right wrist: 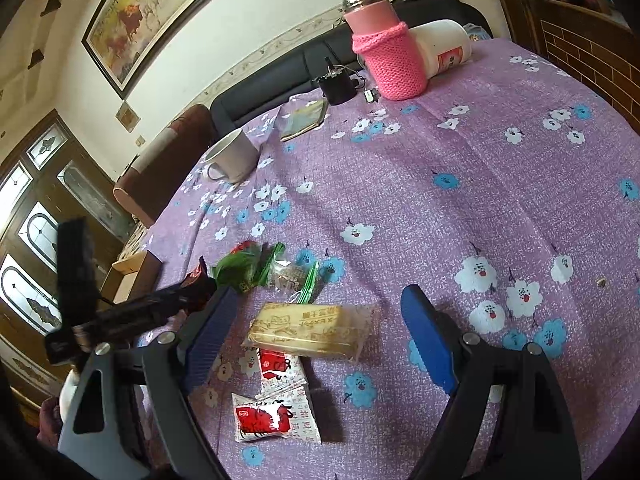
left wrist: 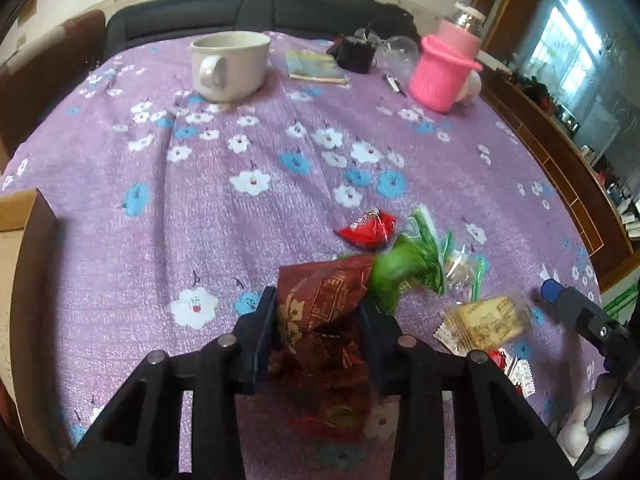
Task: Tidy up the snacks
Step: 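Grasp the brown foil packet with the left gripper while the right grasps a red packet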
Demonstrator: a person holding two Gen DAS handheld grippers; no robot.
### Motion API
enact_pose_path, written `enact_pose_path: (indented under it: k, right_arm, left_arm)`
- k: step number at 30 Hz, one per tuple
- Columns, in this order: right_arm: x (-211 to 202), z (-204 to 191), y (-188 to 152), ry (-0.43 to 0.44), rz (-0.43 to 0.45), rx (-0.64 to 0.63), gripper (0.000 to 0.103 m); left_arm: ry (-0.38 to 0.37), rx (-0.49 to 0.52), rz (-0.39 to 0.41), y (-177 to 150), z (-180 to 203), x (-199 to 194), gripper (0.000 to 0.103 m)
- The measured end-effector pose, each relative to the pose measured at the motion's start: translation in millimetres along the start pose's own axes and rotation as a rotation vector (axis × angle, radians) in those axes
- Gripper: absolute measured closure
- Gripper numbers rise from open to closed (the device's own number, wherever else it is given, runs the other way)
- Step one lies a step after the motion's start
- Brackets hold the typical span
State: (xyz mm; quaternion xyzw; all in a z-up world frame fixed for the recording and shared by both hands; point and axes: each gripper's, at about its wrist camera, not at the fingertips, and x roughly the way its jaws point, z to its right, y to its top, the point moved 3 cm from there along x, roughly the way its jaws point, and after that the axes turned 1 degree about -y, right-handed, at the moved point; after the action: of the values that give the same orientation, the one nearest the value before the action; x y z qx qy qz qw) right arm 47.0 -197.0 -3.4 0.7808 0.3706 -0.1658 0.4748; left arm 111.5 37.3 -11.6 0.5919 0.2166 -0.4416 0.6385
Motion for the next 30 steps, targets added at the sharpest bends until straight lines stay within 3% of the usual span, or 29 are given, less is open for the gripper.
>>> enact_pose_path:
  k: [5,12,17,21,23,25,30]
  right_arm:
    - [1.0,-1.7,0.1,0.001,0.002,-0.010,0.018]
    - [-5.3,-16.2,-2.2,0.064,0.022,-0.061,0.018]
    - [-3.8,-51.3,-12.1,0.131,-0.045,-0.132,0.018]
    - [4.3,-93.0,-18.2,0.206,-0.138,-0.149,0.018]
    - [18.2,-114.0,-22.3,0.186,-0.183,-0.184,0.018]
    - [38.2,-130.0,-26.7,0.100,-0.205,-0.223,0.019]
    - [83.9,-136.0,-36.5,-0.041,-0.288,-0.211,0.037]
  left_arm:
    - [-0.003,-0.017,0.016,-9.4,-6.4,-15.7,0.066]
    - [-0.056,-0.089,0.115,-27.4,-24.0,-75.9,0.066]
    - [-0.083,-0.138,0.168,-44.6,-40.4,-116.3,0.066]
    - [-0.061,-0.164,0.204,-58.2,-62.7,-143.8,0.066]
    - [-0.046,-0.187,0.220,-64.7,-77.3,-154.9,0.066]
    - [-0.030,-0.211,0.241,-71.6,-94.5,-167.8,0.066]
    - [0.024,-0.258,0.277,-89.3,-129.6,-194.6,0.066]
